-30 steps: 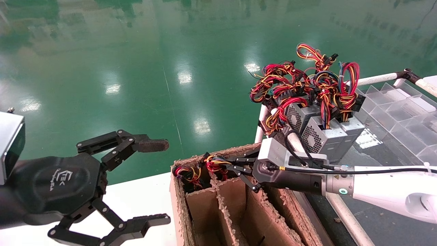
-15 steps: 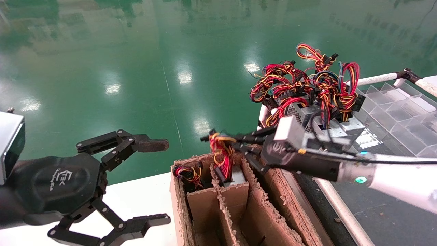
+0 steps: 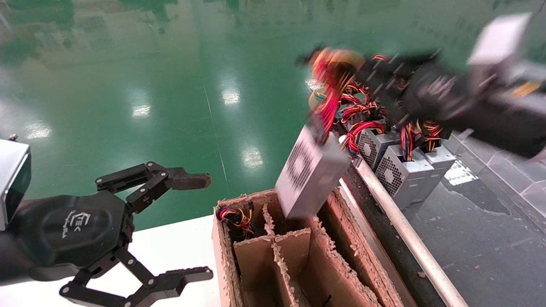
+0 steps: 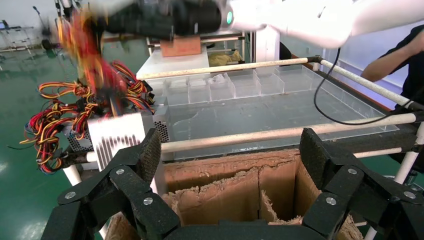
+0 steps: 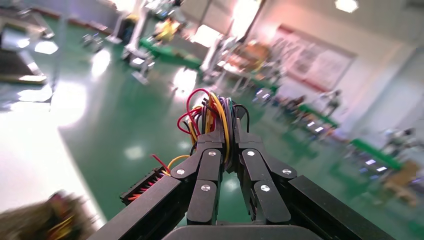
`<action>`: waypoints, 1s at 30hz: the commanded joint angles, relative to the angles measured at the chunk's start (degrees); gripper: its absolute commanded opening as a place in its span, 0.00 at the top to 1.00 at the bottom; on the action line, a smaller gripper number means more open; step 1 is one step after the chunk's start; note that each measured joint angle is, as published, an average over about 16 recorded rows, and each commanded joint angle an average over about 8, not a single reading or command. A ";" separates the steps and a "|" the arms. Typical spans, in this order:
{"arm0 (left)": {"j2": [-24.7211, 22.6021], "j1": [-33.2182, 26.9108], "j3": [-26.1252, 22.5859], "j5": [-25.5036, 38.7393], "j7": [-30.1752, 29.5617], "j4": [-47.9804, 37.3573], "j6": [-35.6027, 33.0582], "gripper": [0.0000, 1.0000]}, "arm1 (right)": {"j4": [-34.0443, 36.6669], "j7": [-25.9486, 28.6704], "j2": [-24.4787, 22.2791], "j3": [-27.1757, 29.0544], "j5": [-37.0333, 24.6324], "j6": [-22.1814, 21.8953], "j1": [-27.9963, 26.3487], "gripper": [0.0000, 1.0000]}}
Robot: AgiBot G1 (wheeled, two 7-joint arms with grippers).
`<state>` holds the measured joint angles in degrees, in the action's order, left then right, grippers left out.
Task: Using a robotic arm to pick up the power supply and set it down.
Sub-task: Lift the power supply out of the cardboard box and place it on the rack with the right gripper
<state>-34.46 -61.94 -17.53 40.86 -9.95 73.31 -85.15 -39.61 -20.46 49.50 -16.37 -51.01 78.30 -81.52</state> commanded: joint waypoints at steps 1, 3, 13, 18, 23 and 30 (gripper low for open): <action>0.00 0.00 -0.01 0.00 0.00 0.00 0.00 0.00 | -1.23 1.59 -1.91 1.18 1.35 -0.12 -0.88 1.00; 0.00 0.00 -0.01 -0.01 0.01 0.00 0.00 0.00 | -1.54 1.88 -3.55 2.41 2.20 -1.20 -1.67 1.00; 0.01 -0.01 -0.04 -0.02 0.02 0.00 0.02 0.00 | -0.42 -0.70 -11.57 8.76 5.16 -8.31 -4.26 1.00; 0.02 -0.01 -0.05 -0.03 0.02 0.00 0.02 0.00 | 1.74 -4.33 -15.31 11.11 5.11 -11.67 -3.66 1.00; 0.02 -0.01 -0.06 -0.04 0.03 0.00 0.03 0.00 | 5.60 -6.75 -18.55 12.39 4.91 -12.88 -0.87 1.00; 0.03 -0.02 -0.08 -0.05 0.04 0.00 0.03 0.00 | 10.51 -9.23 -19.90 11.92 3.44 -12.81 4.00 1.00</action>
<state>-34.43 -61.96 -17.61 40.81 -9.91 73.31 -85.12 -29.43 -29.44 29.97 -4.53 -47.51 65.59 -77.95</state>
